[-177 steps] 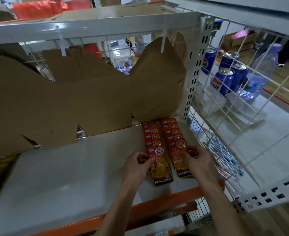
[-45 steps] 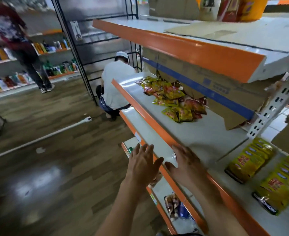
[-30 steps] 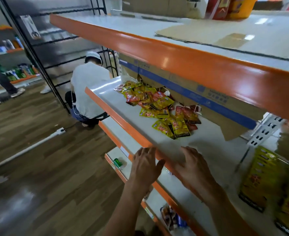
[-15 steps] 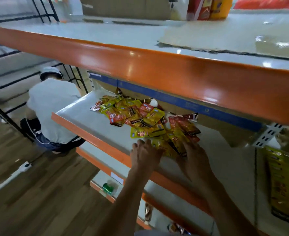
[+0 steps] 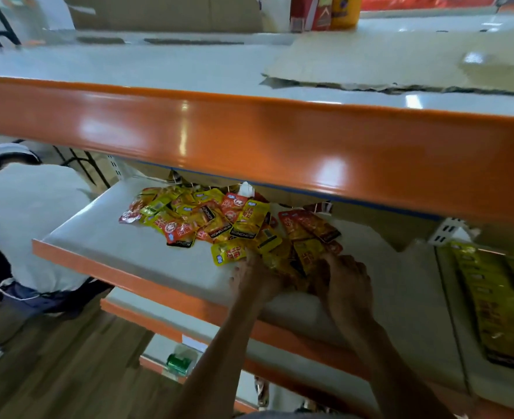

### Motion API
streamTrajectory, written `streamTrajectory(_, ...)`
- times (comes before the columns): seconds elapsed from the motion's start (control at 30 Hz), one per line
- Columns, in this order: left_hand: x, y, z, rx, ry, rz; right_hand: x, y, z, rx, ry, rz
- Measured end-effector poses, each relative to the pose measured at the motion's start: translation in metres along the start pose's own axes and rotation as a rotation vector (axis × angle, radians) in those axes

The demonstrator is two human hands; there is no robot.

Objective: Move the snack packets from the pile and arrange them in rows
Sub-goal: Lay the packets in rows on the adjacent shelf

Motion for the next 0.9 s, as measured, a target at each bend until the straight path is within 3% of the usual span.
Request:
streamTrajectory(0.07,0.0,0.003,0.002,0.077,-0.069,0.031,-0.002,0.0,-0.002,-0.028,0.039,0.037)
streamTrajectory(0.23,-0.009,0.0,-0.009,0.149,-0.384,0.19,-0.007,-0.001,-0.004,-0.054,0.442,0.177)
streamTrajectory(0.53,0.003,0.001,-0.026,0.207,-0.684,0.109,-0.014,-0.008,-0.013,-0.006,0.726,0.287)
streamTrajectory(0.9,-0.015,-0.02,0.003,0.361,-0.684,0.078,-0.05,-0.046,-0.051,-0.231,0.906,0.373)
Point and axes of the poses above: each hand's wrist, its own y-axis towards the middle knuckle, its own z-axis out of the palm, x = y × z, the point moved 5 cm from there along y, towards the middle knuckle, and after that the axes turned 8 degrees about -z, right-handed, at the moved point
